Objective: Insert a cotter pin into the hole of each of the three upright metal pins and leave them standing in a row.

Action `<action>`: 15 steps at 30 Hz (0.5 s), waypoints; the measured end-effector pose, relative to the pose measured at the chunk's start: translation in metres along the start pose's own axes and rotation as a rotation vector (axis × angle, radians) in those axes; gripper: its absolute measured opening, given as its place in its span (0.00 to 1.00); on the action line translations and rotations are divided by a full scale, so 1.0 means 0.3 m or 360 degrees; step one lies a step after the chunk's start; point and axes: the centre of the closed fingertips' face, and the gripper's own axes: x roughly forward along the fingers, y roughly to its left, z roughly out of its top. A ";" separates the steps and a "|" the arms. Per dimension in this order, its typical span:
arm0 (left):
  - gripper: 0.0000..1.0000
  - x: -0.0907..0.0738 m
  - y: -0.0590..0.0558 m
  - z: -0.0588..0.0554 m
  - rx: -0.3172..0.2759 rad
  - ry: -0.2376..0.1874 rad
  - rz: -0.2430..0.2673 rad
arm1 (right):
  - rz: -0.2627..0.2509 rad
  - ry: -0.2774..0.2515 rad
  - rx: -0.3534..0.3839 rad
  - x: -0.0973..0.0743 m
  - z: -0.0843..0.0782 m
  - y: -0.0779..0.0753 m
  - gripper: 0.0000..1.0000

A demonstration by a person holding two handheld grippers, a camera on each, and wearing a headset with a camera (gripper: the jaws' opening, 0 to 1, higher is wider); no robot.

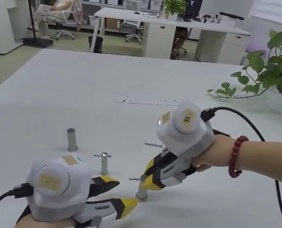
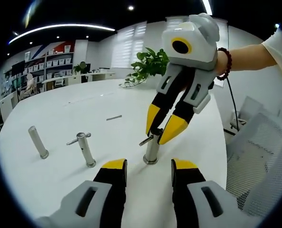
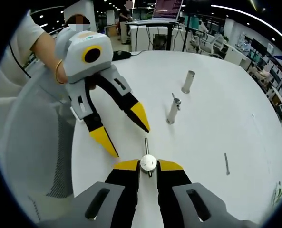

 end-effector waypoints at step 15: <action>0.46 -0.080 -0.023 0.031 0.0013 -0.0052 -0.0005 | -0.0023 0.0001 0.0013 -0.005 -0.003 -0.024 0.13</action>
